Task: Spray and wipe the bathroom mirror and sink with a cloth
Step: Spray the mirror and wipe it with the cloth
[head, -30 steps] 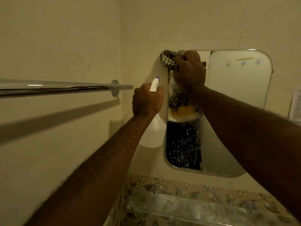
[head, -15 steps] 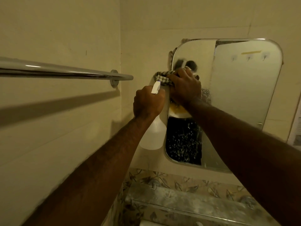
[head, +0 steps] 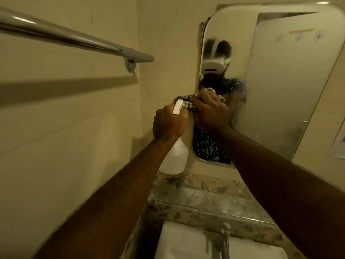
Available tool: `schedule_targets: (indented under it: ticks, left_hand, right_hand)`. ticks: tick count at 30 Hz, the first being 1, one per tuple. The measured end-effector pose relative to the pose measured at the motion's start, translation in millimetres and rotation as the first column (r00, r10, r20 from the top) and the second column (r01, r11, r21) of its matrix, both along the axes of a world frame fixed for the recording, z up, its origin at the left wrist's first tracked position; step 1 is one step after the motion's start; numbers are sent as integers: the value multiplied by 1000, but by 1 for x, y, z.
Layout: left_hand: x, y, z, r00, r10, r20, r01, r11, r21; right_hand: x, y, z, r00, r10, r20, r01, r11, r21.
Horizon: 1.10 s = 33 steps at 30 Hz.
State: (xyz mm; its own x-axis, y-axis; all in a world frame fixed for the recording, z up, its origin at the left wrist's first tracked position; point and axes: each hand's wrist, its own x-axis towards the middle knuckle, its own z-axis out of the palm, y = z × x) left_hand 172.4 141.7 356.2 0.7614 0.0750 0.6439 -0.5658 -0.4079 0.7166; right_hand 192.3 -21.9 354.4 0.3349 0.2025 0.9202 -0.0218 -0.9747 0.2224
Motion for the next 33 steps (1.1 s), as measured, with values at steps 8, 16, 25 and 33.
schedule_targets:
  ticks: [8,16,25,33]
  left_hand:
    - [-4,1,-43,997,9,-72,-6,999,46]
    - [-14,-5,-72,990,10,-138,2,996,85]
    - [-32,-10,-89,978,2,-207,18,996,92]
    - [-40,-13,-81,965,-38,-258,45,999,23]
  right_hand:
    - [-3,-6,-78,991,88,-104,-90,996,-15]
    - [-15,-13,-128,953,145,-266,-138,989,45]
    - [-34,-17,-175,825,154,-544,-87,985,147]
    - [-42,11,-148,735,338,-587,11,861,509]
